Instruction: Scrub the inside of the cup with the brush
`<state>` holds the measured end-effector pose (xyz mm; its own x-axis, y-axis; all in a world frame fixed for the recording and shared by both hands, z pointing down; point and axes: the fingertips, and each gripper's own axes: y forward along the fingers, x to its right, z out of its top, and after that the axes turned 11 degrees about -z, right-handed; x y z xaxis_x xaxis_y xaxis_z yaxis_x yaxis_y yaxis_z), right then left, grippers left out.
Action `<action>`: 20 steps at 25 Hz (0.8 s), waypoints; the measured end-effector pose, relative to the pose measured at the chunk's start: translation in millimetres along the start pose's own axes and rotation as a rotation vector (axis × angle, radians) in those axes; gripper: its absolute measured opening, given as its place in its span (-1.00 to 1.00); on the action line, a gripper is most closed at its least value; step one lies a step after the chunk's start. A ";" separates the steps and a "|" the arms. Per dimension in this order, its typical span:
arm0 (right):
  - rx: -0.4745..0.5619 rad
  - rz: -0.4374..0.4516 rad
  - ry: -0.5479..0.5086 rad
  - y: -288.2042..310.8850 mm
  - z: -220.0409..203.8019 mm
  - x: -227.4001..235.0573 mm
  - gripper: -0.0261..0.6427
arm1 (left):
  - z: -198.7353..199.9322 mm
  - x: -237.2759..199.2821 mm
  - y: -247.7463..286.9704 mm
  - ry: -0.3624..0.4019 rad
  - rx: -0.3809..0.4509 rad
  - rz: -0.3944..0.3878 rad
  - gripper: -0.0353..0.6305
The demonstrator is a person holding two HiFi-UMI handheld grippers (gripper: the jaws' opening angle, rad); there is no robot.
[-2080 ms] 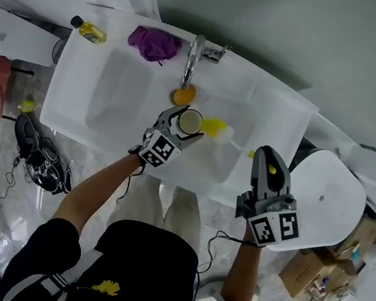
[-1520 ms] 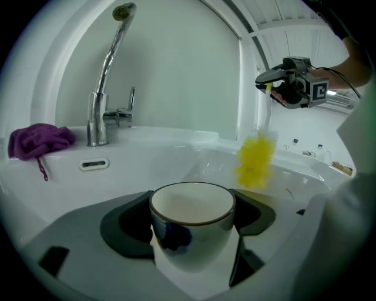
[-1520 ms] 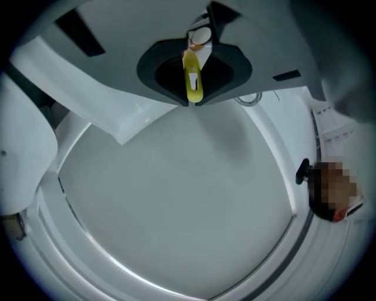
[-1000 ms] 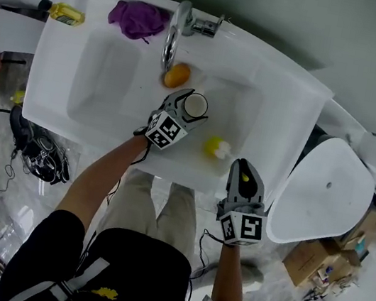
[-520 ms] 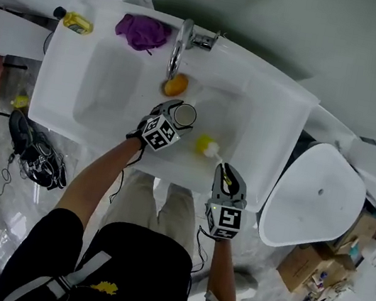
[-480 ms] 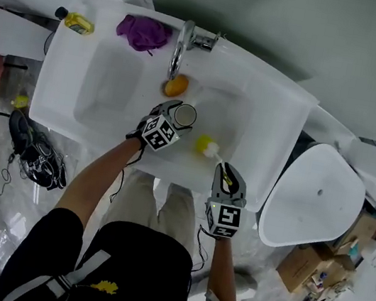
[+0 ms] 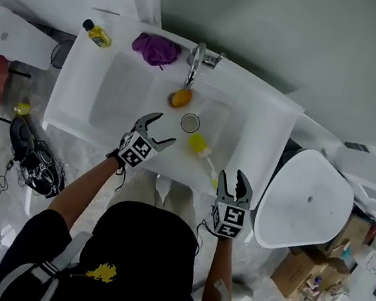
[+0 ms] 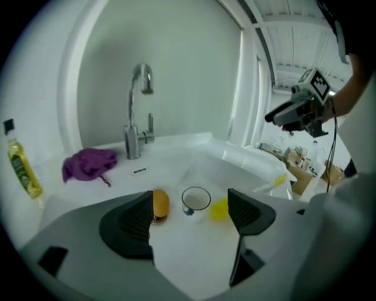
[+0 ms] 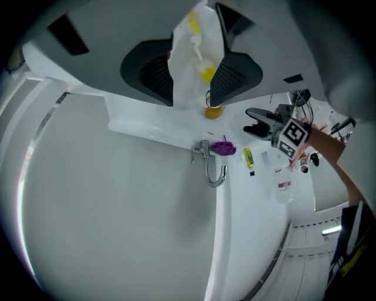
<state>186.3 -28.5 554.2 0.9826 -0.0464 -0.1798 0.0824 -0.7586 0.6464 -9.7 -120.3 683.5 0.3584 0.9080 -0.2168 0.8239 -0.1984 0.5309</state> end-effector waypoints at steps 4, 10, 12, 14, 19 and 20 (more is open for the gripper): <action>0.029 -0.027 0.096 -13.0 18.7 -16.0 -0.39 | 58.7 5.2 -70.6 0.040 0.158 0.056 0.33; 0.121 -0.050 0.093 -31.5 50.4 -58.2 -0.75 | 102.7 31.6 -129.5 0.136 0.295 0.093 -0.37; 0.147 -0.027 0.075 -38.0 60.5 -68.4 -0.84 | 113.7 37.9 -143.0 0.174 0.321 0.125 -0.84; 0.173 -0.004 0.049 -48.0 67.6 -72.4 -0.84 | 122.5 45.4 -154.4 0.185 0.342 0.157 -0.84; 0.236 0.022 0.012 -86.5 74.4 -56.7 -0.84 | 132.8 73.8 -181.7 0.125 0.381 0.258 -0.84; 0.250 0.026 0.017 -95.5 74.4 -51.0 -0.84 | 131.4 80.8 -184.1 0.110 0.378 0.271 -0.84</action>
<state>115.9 -2.1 446.5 0.9867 -0.0585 -0.1515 0.0156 -0.8944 0.4471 -74.8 -58.8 460.5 0.5505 0.8347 -0.0128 0.8165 -0.5352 0.2166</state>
